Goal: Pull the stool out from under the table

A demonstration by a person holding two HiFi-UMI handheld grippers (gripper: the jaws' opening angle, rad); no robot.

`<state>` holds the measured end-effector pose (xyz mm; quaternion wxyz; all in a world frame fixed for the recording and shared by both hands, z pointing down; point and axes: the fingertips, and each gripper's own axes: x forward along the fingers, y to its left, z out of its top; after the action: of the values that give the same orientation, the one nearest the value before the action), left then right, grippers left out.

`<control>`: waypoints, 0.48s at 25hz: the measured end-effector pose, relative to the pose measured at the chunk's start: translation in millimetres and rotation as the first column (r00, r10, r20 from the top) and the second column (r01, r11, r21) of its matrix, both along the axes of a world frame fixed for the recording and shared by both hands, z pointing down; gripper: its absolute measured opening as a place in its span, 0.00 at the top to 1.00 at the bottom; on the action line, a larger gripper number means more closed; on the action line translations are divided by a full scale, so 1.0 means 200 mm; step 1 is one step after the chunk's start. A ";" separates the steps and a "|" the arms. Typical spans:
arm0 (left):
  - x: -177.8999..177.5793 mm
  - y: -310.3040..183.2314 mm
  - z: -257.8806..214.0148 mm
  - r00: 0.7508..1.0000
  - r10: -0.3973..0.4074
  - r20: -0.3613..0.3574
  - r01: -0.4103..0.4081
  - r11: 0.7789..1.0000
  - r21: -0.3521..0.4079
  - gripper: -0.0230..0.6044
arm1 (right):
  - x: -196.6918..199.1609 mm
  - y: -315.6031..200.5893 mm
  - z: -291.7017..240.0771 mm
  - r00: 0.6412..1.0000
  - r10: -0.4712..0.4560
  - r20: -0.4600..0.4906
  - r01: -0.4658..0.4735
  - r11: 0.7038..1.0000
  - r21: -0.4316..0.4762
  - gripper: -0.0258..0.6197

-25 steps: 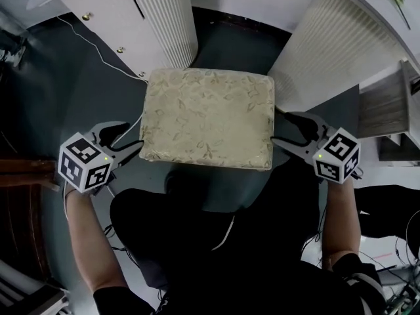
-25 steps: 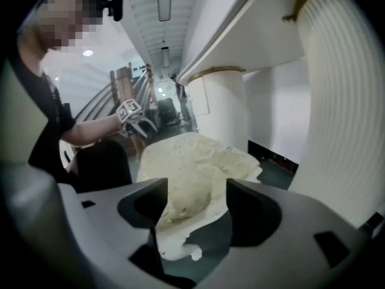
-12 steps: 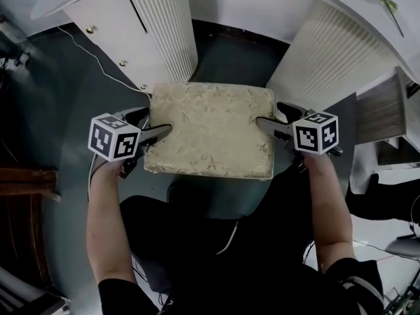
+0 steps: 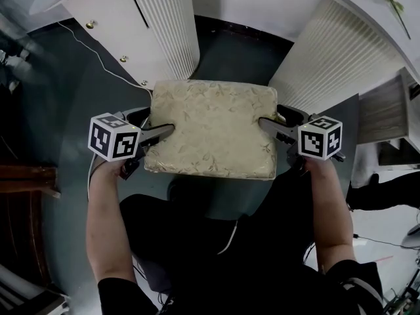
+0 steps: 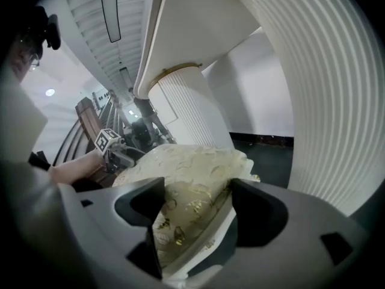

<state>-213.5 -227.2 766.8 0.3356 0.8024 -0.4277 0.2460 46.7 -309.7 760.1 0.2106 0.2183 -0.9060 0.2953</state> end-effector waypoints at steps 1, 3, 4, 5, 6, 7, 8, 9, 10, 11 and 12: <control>0.00 0.01 0.00 1.000 0.000 0.003 0.000 1.000 -0.014 0.37 | 0.00 -0.01 0.00 1.000 -0.010 0.000 0.010 1.000 -0.005 0.43; 0.01 0.03 0.01 1.000 -0.005 0.008 0.005 0.999 -0.044 0.37 | 0.00 -0.02 0.02 0.999 -0.039 0.000 0.039 0.999 -0.017 0.41; 0.02 0.04 0.01 1.000 -0.008 0.009 0.009 0.998 -0.054 0.37 | -0.01 -0.03 0.02 0.999 -0.054 -0.002 0.054 0.998 -0.022 0.40; 0.02 0.04 0.02 1.000 -0.011 0.010 0.011 0.998 -0.061 0.37 | -0.01 -0.03 0.02 0.998 -0.065 -0.006 0.065 0.998 -0.023 0.40; 0.02 0.04 0.02 1.000 -0.010 0.009 0.011 0.998 -0.064 0.37 | -0.01 -0.04 0.02 0.997 -0.070 -0.010 0.070 0.997 -0.023 0.40; 0.02 0.04 0.02 1.000 -0.006 0.004 0.007 0.998 -0.066 0.37 | -0.01 -0.04 0.01 0.998 -0.067 -0.015 0.067 0.998 -0.022 0.41; 0.02 0.03 0.02 1.000 0.001 -0.004 -0.001 0.998 -0.067 0.36 | -0.01 -0.03 0.01 0.998 -0.058 -0.019 0.058 0.998 -0.020 0.42; 0.02 0.03 0.02 1.000 0.010 -0.013 -0.011 0.998 -0.068 0.36 | -0.01 -0.02 -0.01 0.999 -0.044 -0.023 0.044 0.999 -0.020 0.45; 0.02 0.03 0.01 1.000 0.019 -0.023 -0.021 0.997 -0.070 0.36 | 0.00 -0.01 -0.01 0.999 -0.028 -0.031 0.027 0.999 -0.023 0.48; 0.02 0.03 0.01 0.999 0.029 -0.031 -0.031 0.997 -0.071 0.36 | 0.00 0.01 -0.02 0.999 -0.013 -0.043 0.011 0.999 -0.032 0.49; 0.02 0.03 0.00 0.999 0.040 -0.033 -0.042 0.996 -0.072 0.36 | 0.00 0.02 -0.02 0.998 -0.001 -0.060 -0.002 0.999 -0.048 0.49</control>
<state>-209.8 -221.1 767.8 0.3664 0.8020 -0.3965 0.2556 47.2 -304.7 755.6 0.2427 0.2222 -0.8918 0.3104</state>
